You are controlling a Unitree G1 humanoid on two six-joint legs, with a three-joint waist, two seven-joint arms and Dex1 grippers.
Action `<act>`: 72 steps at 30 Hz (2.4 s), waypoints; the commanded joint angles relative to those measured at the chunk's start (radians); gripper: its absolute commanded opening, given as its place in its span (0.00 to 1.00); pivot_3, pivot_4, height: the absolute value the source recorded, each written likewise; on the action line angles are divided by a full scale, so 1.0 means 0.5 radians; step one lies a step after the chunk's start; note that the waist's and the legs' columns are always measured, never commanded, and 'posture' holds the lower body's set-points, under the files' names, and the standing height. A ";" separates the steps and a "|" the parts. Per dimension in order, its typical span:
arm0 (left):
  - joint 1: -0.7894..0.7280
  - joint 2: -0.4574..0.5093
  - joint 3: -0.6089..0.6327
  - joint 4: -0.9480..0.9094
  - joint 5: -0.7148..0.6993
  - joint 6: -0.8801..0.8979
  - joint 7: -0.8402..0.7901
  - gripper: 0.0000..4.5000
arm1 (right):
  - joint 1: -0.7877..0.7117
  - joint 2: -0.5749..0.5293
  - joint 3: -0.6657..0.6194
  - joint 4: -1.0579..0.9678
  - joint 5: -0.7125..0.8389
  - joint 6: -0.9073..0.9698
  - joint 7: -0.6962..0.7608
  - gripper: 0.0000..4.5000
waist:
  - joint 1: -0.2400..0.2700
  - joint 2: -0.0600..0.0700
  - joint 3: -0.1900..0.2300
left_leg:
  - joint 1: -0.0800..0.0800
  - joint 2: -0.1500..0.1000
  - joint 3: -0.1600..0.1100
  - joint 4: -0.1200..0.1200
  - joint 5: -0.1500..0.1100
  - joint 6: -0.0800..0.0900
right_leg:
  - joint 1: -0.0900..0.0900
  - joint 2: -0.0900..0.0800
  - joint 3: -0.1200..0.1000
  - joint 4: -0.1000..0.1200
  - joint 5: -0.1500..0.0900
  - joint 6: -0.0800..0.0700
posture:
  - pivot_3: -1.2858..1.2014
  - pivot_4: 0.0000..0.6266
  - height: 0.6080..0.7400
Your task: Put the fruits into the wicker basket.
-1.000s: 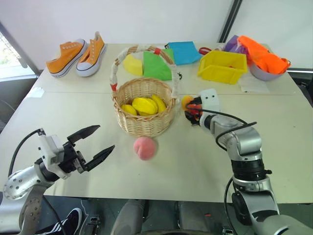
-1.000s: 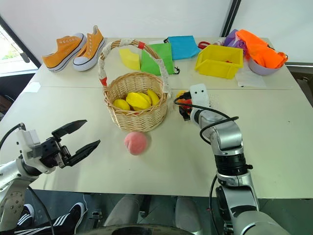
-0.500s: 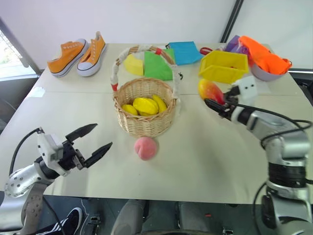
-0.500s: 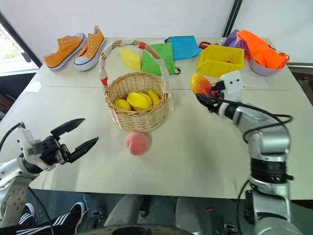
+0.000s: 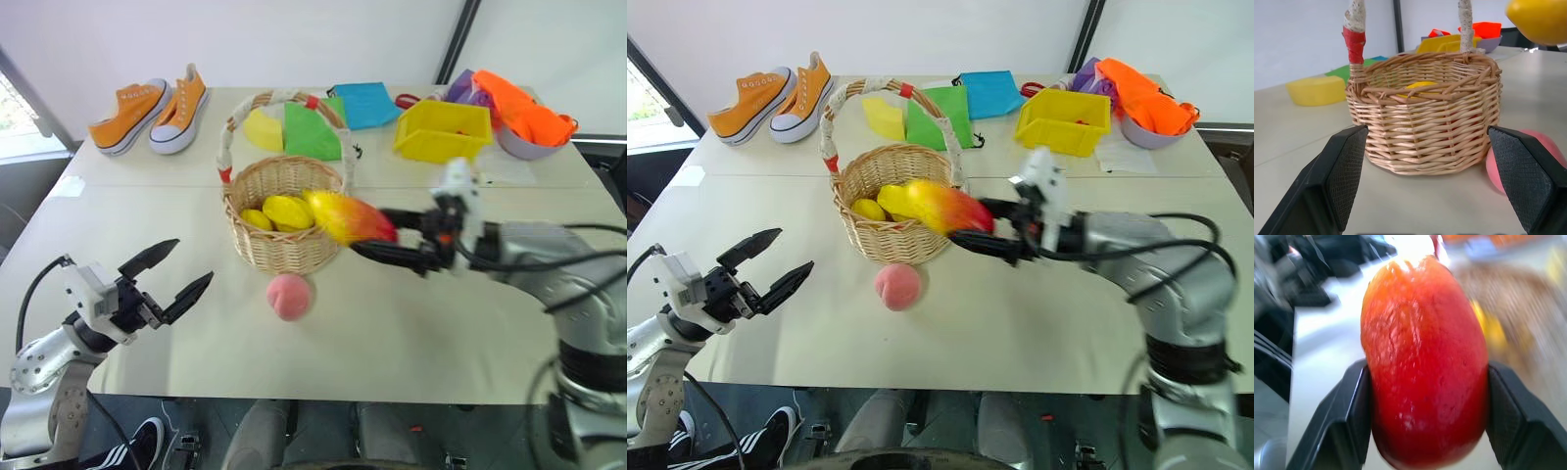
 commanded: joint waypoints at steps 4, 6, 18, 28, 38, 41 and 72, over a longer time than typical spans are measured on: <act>-0.001 0.034 0.099 0.022 0.020 -0.072 0.022 0.93 | -0.281 0.212 0.282 0.212 -0.275 -0.144 -0.185 0.61 | 0.044 -0.009 -0.004 | -0.003 -0.005 -0.004 0.000 -0.001 0.002 | 0.002 -0.001 0.000 -0.006 0.001 0.001 | 0.52 0.24 1.00; -0.006 0.029 0.093 0.018 0.018 -0.071 0.026 0.93 | -0.334 0.304 0.420 0.320 -0.415 -0.224 -0.232 0.61 | 0.032 -0.009 -0.004 | -0.003 -0.007 -0.003 0.001 -0.001 0.002 | 0.002 -0.001 0.002 -0.005 0.001 0.002 | 0.52 0.24 1.00; 0.060 -0.014 0.024 -0.133 0.003 -0.023 0.087 0.93 | -0.341 0.419 0.556 0.638 -0.848 -0.571 -0.306 0.61 | 0.000 -0.009 -0.004 | 0.001 -0.002 -0.003 0.000 0.001 -0.001 | 0.001 0.003 0.002 0.003 0.001 0.002 | 0.52 0.24 1.00; 0.065 0.032 -0.033 -0.209 -0.079 0.076 0.028 0.93 | -0.224 0.380 0.373 0.505 -0.709 -0.636 -0.100 0.99 | 0.006 -0.009 -0.004 | 0.001 -0.003 -0.003 0.001 0.001 -0.001 | 0.001 0.003 0.002 0.003 0.001 0.002 | 0.52 0.24 1.00; 0.024 0.114 -0.103 -0.267 -0.132 0.199 -0.061 0.93 | 0.146 0.016 -0.025 0.281 -0.351 -0.747 0.352 0.99 | -0.004 -0.008 -0.004 | 0.001 -0.003 -0.002 0.001 0.000 0.000 | 0.002 0.002 0.003 0.001 0.001 0.002 | 0.52 0.24 1.00; 0.003 0.125 -0.273 -0.367 -0.099 0.269 -0.082 0.93 | 0.425 -0.196 -0.290 0.139 -0.118 -0.763 0.627 0.99 | 0.024 -0.007 -0.003 | 0.000 -0.002 -0.003 0.000 0.000 0.001 | 0.002 0.002 0.002 -0.001 0.001 0.002 | 0.52 0.24 1.00; -0.326 -0.122 -1.044 -0.029 0.397 0.587 0.234 0.93 | 0.877 -0.499 -0.317 0.185 -0.336 -1.286 0.792 0.99 | 0.024 -0.006 -0.004 | 0.001 -0.003 0.004 0.007 -0.004 0.006 | 0.008 -0.001 0.006 -0.003 0.001 0.003 | 0.52 0.24 1.00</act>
